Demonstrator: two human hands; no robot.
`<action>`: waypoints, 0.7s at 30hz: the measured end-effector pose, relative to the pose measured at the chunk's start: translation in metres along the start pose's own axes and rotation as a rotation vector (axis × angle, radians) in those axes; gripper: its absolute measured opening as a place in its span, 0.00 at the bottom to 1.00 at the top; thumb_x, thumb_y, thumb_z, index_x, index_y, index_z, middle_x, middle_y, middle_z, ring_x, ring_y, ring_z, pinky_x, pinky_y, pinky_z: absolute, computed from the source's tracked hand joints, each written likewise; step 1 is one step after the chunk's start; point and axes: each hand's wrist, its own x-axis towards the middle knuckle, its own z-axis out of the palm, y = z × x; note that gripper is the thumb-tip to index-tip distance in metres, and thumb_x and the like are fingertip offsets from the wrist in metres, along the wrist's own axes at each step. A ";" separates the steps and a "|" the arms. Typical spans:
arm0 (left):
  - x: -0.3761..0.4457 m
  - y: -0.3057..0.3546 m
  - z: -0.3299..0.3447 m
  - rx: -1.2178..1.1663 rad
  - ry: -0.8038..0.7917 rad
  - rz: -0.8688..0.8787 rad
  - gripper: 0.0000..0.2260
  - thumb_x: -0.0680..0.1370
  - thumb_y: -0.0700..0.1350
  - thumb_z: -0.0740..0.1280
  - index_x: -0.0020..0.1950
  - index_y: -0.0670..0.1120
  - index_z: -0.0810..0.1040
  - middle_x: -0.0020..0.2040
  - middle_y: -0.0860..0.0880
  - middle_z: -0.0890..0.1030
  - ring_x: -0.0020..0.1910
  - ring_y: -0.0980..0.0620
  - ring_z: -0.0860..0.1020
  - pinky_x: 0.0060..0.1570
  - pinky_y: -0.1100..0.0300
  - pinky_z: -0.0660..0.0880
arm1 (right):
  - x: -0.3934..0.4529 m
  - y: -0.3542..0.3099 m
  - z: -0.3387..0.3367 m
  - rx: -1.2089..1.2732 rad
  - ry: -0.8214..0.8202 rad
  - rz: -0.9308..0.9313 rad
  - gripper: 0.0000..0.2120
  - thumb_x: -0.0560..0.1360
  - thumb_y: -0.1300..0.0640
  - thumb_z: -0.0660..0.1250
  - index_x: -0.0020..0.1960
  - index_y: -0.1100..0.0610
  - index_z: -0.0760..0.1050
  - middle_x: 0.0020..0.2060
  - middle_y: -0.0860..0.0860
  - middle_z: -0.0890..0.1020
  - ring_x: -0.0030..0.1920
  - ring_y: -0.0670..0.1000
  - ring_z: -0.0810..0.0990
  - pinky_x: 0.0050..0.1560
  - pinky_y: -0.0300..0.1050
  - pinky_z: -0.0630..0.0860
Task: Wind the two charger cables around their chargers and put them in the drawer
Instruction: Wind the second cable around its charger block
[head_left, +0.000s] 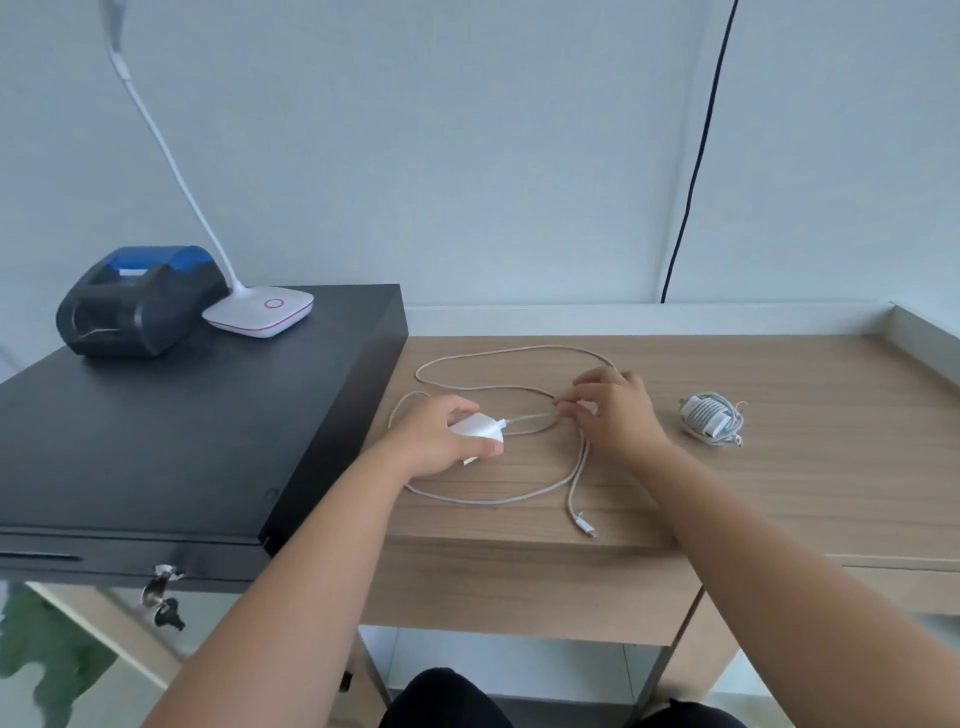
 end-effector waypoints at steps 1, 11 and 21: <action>-0.001 0.000 -0.001 -0.112 -0.044 -0.003 0.31 0.63 0.59 0.78 0.64 0.57 0.76 0.56 0.54 0.80 0.48 0.56 0.80 0.46 0.60 0.75 | 0.002 -0.001 -0.007 0.078 0.002 -0.021 0.06 0.74 0.50 0.70 0.49 0.46 0.83 0.52 0.47 0.81 0.58 0.54 0.71 0.56 0.39 0.61; -0.019 0.015 -0.002 -0.727 -0.233 0.033 0.16 0.72 0.49 0.68 0.59 0.49 0.80 0.49 0.45 0.83 0.45 0.43 0.82 0.39 0.56 0.79 | 0.003 -0.012 -0.033 0.231 -0.165 -0.038 0.09 0.78 0.51 0.64 0.52 0.50 0.82 0.36 0.47 0.80 0.37 0.43 0.74 0.37 0.32 0.67; -0.042 0.071 -0.004 -1.077 -0.441 0.180 0.14 0.77 0.55 0.63 0.42 0.47 0.80 0.35 0.44 0.78 0.36 0.41 0.81 0.50 0.39 0.77 | 0.030 -0.062 -0.095 0.412 -0.144 -0.105 0.07 0.76 0.50 0.66 0.45 0.50 0.82 0.31 0.57 0.74 0.33 0.49 0.68 0.36 0.42 0.65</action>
